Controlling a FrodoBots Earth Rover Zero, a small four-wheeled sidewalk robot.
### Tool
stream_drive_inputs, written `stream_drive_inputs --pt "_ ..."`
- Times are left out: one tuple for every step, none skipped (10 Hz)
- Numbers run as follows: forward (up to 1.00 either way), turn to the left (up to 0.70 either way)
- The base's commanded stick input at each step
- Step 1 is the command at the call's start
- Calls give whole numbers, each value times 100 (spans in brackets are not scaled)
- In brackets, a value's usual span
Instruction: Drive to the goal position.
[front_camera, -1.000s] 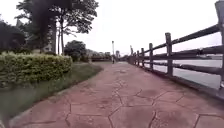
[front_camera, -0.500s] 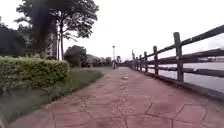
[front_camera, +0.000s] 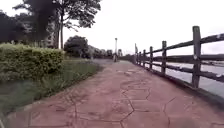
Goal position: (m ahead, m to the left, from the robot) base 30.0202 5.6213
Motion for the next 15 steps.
stream_drive_inputs --pt "100 0" --pt "100 0" --pt "100 0" --pt "100 0" --pt "100 0" --pt "100 0" --pt "100 0" --pt "100 0" --pt "100 0" --pt "100 0" --pt "100 0" --pt "100 -11" --pt "100 -25" --pt "100 -28" --pt "100 0"
